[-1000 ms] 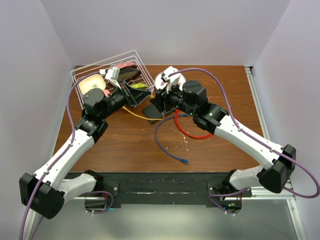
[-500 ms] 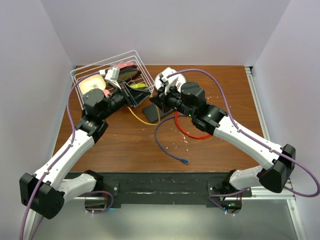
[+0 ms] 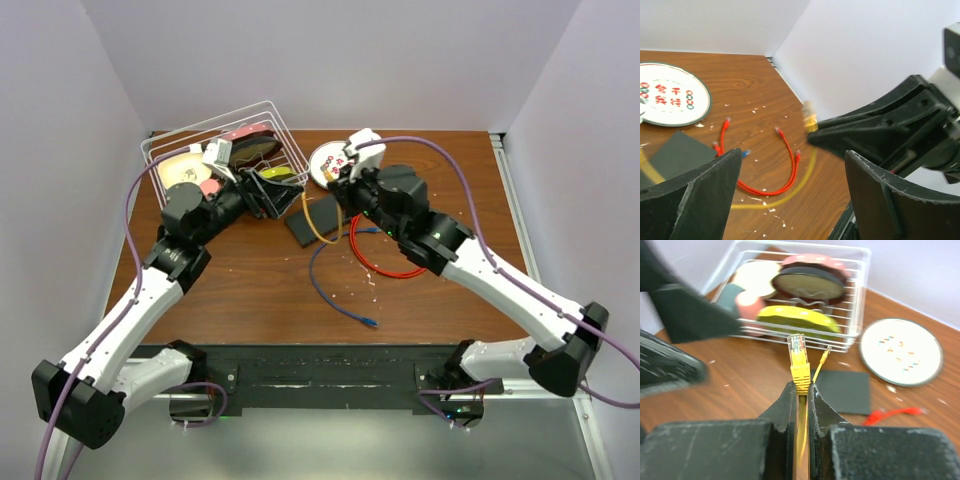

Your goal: Insert the plug into the switch port

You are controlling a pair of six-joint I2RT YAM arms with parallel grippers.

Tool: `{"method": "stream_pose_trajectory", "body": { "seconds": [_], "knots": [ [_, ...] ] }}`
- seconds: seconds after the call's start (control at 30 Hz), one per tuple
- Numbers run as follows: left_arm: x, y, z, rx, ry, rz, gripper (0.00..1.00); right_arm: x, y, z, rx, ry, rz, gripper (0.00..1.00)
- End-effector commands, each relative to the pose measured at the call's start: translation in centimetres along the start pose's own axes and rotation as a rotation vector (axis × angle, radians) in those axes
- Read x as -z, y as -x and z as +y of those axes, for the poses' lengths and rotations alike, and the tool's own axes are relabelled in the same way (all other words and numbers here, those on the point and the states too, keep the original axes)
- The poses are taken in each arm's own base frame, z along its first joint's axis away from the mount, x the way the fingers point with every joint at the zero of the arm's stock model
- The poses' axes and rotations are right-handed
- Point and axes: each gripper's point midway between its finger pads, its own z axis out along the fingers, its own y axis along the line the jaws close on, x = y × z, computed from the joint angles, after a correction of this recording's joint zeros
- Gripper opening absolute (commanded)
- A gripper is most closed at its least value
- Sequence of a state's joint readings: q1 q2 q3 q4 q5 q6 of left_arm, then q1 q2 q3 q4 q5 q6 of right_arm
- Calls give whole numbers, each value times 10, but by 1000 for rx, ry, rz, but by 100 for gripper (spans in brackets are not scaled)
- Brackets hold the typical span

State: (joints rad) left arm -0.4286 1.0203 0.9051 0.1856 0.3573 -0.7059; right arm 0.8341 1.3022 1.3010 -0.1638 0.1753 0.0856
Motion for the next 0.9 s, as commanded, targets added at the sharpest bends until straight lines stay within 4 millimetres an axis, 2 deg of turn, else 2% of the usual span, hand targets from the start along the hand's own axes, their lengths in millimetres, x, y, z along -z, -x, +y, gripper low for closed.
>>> {"method": "stream_pose_trajectory", "body": {
  "seconds": [0.0,0.13,0.17,0.27,0.33,0.43,0.47,0.57,0.6,0.67,0.7,0.77,0.8,0.83,0.87],
  "knots": [
    [9,24,2,-80,75,-74,90,42,34,-58,1,-244,-94,0],
    [6,16,18,-97,129,-49,90,74,43,-97,-12,-382,-138,0],
    [5,13,22,-97,136,-41,90,76,42,-101,-12,-402,-136,0],
    [-5,0,33,-95,146,-6,89,75,25,-108,6,-441,-83,0],
    [-13,-12,46,-99,161,33,89,66,3,-109,18,-446,-26,0],
    [-23,-30,69,-108,210,86,89,42,-38,-111,32,-458,71,0],
    [-25,-37,77,-106,226,103,89,28,-60,-111,43,-460,130,0],
    [-29,-57,100,-107,277,147,89,1,-95,-107,37,-430,204,0],
    [-31,-62,108,-106,302,157,88,-16,-114,-106,42,-425,243,0],
    [-30,-74,121,-104,329,172,88,-35,-125,-103,27,-396,252,0],
    [-30,-77,126,-105,340,177,88,-49,-148,-107,29,-397,302,0],
    [-29,-87,138,-109,371,188,88,-68,-156,-106,4,-361,314,0],
    [-29,-91,142,-108,377,195,88,-79,-176,-112,1,-365,357,0],
    [-29,-96,147,-111,387,205,88,-87,-186,-115,-5,-358,376,0],
    [-30,-103,155,-111,404,224,88,-96,-186,-117,-7,-352,375,0]
  ]
}}
